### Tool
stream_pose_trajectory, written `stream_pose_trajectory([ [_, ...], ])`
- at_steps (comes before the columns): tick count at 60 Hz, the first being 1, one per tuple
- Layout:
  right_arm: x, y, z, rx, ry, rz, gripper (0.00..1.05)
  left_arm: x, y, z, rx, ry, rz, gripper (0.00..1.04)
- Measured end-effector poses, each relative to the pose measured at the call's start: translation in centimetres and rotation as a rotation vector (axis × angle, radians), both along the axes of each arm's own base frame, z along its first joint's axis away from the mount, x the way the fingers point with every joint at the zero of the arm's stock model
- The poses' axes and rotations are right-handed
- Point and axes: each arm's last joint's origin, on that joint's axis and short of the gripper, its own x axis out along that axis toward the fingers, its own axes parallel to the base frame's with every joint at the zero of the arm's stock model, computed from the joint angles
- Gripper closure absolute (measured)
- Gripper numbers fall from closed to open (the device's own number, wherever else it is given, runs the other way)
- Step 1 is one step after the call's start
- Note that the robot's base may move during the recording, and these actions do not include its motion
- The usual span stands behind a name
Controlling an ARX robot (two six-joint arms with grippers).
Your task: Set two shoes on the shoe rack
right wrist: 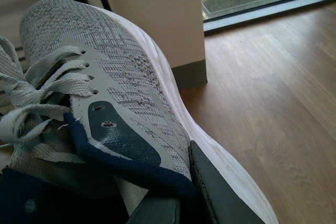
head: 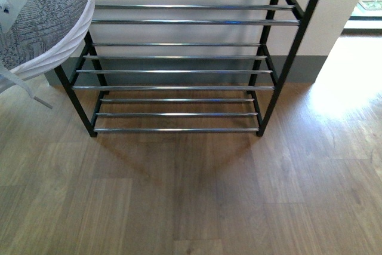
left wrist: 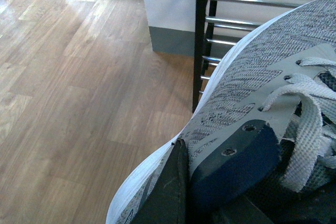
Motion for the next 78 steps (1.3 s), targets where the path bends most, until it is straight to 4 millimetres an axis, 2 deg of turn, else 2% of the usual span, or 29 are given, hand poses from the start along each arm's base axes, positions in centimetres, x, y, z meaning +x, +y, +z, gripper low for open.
stream_pose_trajectory([
  [78,0.01,0.02,-0.1,0.002,0.003,0.004,1.03,0.02,0.07,-0.02,0.001,0.0,0.005,1.03],
])
